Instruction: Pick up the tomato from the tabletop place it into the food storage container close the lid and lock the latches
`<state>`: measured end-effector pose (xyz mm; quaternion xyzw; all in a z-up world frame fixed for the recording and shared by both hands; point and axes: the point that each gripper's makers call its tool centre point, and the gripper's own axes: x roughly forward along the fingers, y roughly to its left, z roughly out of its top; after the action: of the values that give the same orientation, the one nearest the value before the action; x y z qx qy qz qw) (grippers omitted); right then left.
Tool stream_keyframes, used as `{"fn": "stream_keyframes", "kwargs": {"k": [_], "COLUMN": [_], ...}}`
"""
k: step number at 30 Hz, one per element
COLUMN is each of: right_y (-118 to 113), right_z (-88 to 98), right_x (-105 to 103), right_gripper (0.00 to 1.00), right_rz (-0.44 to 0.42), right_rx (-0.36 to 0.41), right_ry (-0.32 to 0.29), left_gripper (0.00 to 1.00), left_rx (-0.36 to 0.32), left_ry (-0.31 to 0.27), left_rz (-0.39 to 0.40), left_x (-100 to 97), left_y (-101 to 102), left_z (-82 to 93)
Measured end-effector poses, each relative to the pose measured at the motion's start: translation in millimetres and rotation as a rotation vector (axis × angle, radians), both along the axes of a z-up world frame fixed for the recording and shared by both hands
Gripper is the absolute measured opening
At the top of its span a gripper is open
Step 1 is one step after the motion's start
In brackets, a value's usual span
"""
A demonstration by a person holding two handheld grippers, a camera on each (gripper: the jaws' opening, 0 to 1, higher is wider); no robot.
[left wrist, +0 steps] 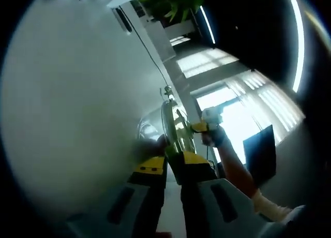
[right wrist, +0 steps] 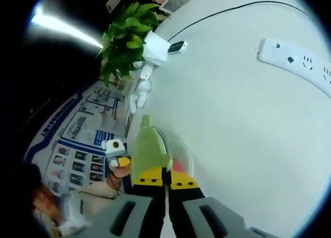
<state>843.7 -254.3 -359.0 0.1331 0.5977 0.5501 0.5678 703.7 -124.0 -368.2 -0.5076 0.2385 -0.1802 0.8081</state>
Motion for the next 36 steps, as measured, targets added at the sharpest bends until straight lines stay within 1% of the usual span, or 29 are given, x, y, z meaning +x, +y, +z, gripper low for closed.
{"fn": "stream_keyframes", "kwargs": {"k": [1,4,6,7,8,9,11,13,14,15,16,17,18,19,22,24,25,26,28,30,31,32,36], "right_y": [1,2,1,2,2,2,3,4,4,5,4,5,5,6,7,7,8,7,6,5,5,6,6], "right_z": [-0.1,-1.6,-3.3,-3.8,-3.7,-4.2,-3.8,-3.7,-3.6,-4.4,-4.4,-3.3,-2.8,-3.2,0.6,1.6,2.2,2.5,3.1,5.9,7.9,9.5,15.1], "right_x": [-6,-12,-14,-15,-16,-16,-17,-17,-17,-16,-16,-17,-15,-13,-20,-24,-24,-25,-24,-23,-22,-21,-25], "right_gripper": [0.00,0.00,0.00,0.01,0.01,0.02,0.02,0.03,0.03,0.04,0.04,0.05,0.05,0.07,0.14,0.16,0.18,0.22,0.26,0.28,0.29,0.29,0.30], "right_rz": [-0.001,-0.003,0.001,0.007,0.014,0.018,0.024,0.027,0.031,0.047,0.056,0.053,0.048,0.054,0.060,0.073,0.075,0.077,0.068,0.053,0.041,0.031,0.011], "right_rx": [0.000,-0.009,-0.019,-0.022,-0.016,-0.014,-0.011,-0.005,-0.001,0.014,0.020,0.023,0.032,0.043,0.071,0.082,0.095,0.095,0.096,0.107,0.110,0.112,0.117], "right_ry": [-0.003,-0.008,-0.034,-0.047,-0.062,-0.074,-0.092,-0.119,-0.131,-0.179,-0.202,-0.210,-0.231,-0.271,-0.268,-0.285,-0.314,-0.320,-0.344,-0.358,-0.365,-0.376,-0.402], "left_gripper": [0.01,0.02,0.03,0.06,0.10,0.12,0.12,0.14,0.14,0.15,0.16,0.17,0.19,0.20,0.21,0.21,0.23,0.24,0.31,0.37,0.39,0.40,0.42], "left_rx": [0.000,0.014,0.021,0.028,0.033,0.063,0.071,0.097,0.099,0.108,0.120,0.129,0.129,0.137,0.165,0.182,0.196,0.232,0.274,0.297,0.340,0.368,0.486], "left_ry": [-0.002,-0.010,-0.016,-0.026,-0.050,-0.076,-0.070,-0.085,-0.087,-0.096,-0.107,-0.116,-0.120,-0.128,-0.144,-0.151,-0.161,-0.190,-0.235,-0.257,-0.282,-0.304,-0.360], "left_rz": [0.001,-0.004,-0.007,-0.009,-0.015,-0.019,-0.018,-0.028,-0.031,-0.036,-0.041,-0.046,-0.049,-0.052,-0.060,-0.060,-0.061,-0.067,-0.075,-0.085,-0.095,-0.095,-0.115], "left_x": [0.1,-0.3,-0.4,1.3,1.7,0.9,0.0,-0.3,-0.6,-1.4,-1.6,-2.2,-1.0,-0.3,-0.3,-1.4,-1.8,-1.6,-1.3,-2.7,-2.8,-2.6,-3.1], "left_y": [0,-2,-2,1,0,-3,-4,-5,-6,-6,-6,-7,-5,-3,-2,-2,-2,0,1,0,0,0,1], "left_z": [0.3,1.4,2.0,2.4,5.5,7.5,9.0,9.5,9.9,10.5,11.1,12.1,13.2,13.9,14.1,13.8,14.5,16.0,22.0,28.2,29.6,32.3,40.1]}}
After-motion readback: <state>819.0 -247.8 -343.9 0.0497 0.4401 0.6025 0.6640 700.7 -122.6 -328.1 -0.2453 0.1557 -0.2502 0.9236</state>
